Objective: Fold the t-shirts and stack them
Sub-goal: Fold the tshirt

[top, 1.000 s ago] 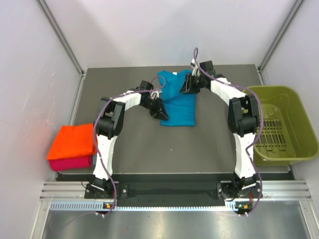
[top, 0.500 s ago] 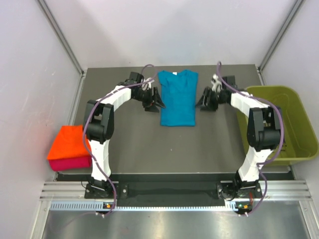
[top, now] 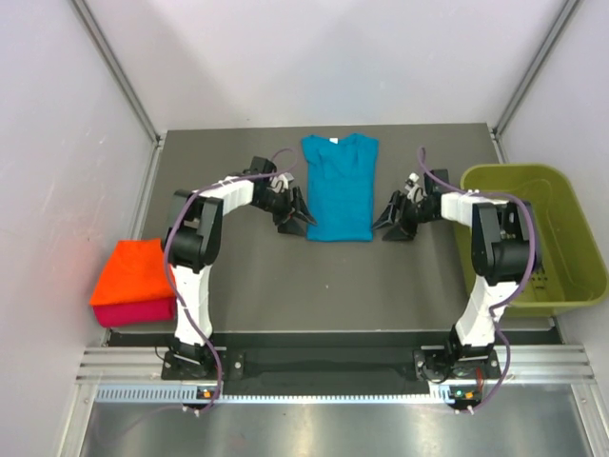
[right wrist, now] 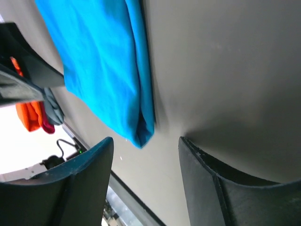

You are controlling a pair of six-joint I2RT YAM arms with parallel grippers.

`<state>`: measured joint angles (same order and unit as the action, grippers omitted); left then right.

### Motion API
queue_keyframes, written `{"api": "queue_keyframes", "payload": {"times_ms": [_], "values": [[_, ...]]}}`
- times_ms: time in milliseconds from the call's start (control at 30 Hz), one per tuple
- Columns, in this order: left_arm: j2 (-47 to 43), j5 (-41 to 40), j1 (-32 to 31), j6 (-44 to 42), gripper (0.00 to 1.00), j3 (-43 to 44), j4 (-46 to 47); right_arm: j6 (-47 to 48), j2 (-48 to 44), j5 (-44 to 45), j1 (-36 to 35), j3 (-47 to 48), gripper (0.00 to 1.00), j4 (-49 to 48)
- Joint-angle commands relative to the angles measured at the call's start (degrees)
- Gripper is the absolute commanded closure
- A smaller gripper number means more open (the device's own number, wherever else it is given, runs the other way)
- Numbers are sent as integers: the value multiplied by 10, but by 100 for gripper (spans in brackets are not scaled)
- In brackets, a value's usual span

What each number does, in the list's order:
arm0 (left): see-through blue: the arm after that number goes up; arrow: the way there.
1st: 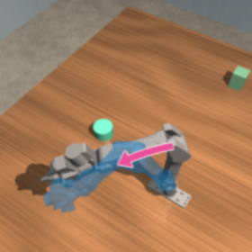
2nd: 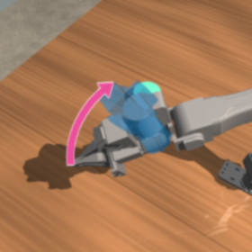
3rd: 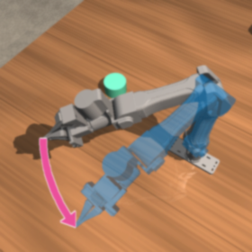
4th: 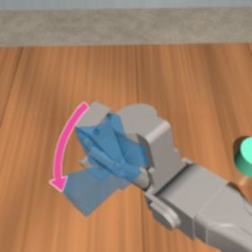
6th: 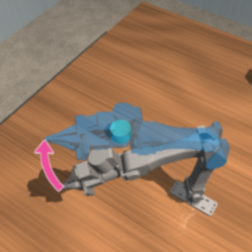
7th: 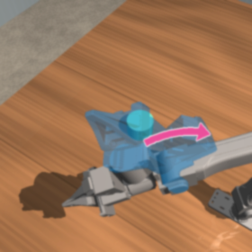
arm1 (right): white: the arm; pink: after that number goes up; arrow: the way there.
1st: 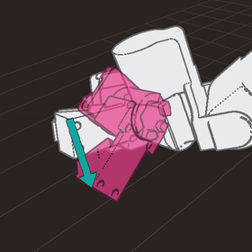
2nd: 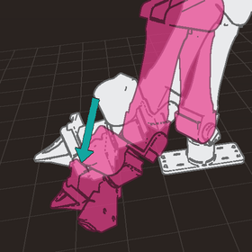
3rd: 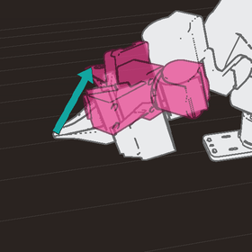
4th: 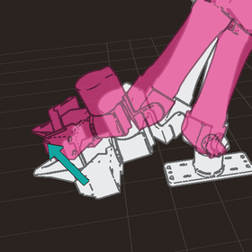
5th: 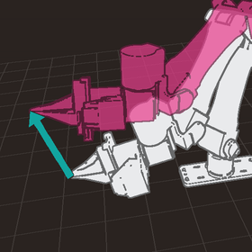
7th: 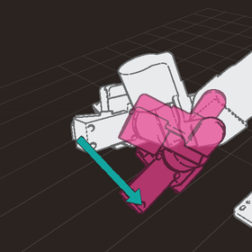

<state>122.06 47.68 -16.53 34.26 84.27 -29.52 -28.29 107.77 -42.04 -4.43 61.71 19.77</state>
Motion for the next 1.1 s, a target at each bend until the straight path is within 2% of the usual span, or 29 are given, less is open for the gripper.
{"api": "queue_keyframes", "payload": {"times_ms": [0,367,633,833,867,933,967,1000,1067], "values": [[12,24,-11,15,40,-1,25,-20,20,-16,-15,34,43,-43],[12,15,-13,15,41,-17,26,-43,38,-22,-49,29,45,-58],[5,-2,-10,-10,43,-3,-11,-54,37,-20,-56,26,46,-68],[12,-5,-10,-7,43,-6,-8,-55,44,-18,-59,27,50,-68],[14,-4,-10,-3,51,-9,-1,-55,45,-18,-61,27,54,-69],[21,0,-11,10,58,-16,10,-55,46,-18,-63,26,59,-73],[23,1,-12,12,62,-17,17,-55,46,-19,-63,26,65,-75],[25,1,-13,11,74,-16,16,-55,44,-20,-65,26,68,-76],[27,4,-13,11,85,-12,15,-54,40,-21,-65,27,76,-73]]}}
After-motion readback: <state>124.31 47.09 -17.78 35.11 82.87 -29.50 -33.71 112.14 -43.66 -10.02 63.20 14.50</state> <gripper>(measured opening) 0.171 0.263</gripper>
